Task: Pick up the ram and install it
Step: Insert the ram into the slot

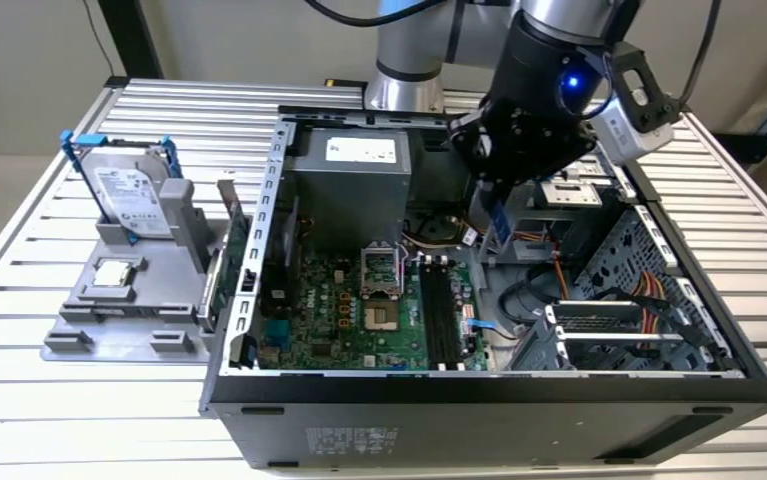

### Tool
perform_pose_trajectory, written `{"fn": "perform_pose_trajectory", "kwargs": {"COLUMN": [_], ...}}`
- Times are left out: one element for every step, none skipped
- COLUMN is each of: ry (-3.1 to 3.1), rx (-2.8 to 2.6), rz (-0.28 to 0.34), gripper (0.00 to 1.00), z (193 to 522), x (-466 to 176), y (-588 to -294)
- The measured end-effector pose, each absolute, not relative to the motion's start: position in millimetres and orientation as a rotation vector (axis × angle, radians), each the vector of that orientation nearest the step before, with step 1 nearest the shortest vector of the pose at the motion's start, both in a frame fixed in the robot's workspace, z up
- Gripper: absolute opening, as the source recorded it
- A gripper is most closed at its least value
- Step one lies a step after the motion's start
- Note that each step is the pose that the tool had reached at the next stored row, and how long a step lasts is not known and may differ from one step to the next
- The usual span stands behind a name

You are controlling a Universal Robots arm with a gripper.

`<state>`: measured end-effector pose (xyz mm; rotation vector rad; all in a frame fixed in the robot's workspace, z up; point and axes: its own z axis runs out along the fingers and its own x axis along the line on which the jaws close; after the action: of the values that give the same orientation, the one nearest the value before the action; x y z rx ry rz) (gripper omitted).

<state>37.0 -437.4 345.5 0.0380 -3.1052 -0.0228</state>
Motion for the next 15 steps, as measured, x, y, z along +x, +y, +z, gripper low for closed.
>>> {"fn": "perform_pose_trajectory", "kwargs": {"ry": [-3.105,-3.105,-3.105,-3.105,-3.105,-3.105,-3.105,-3.105,-3.106,-3.107,-3.108,-3.108,-3.108,-3.108,-3.108], "rx": [0.038,0.038,0.037,0.037,0.036,0.036,0.036,0.035,0.035,0.034,0.034,0.034,0.034,0.033,0.033], "rz": [-0.023,-0.023,-0.023,-0.023,-0.023,-0.023,-0.023,-0.023,-0.023,-0.023,-0.023,-0.023,-0.023,-0.023,-0.023], "gripper": [0.0,0.0,0.0,0.0,0.0,0.0,0.0,0.0,0.0,0.0,0.0,0.0,0.0,0.0,0.0], "z": [344,343,343,341,341,340,339,338,338,337,337,336,335,335,334], "x": [37,37,37,37,37,37,37,37,37,37,37,37,37,37,37], "y": [-437,-437,-437,-437,-437,-437,-437,-437,-437,-437,-437,-437,-437,-437,-437]}}
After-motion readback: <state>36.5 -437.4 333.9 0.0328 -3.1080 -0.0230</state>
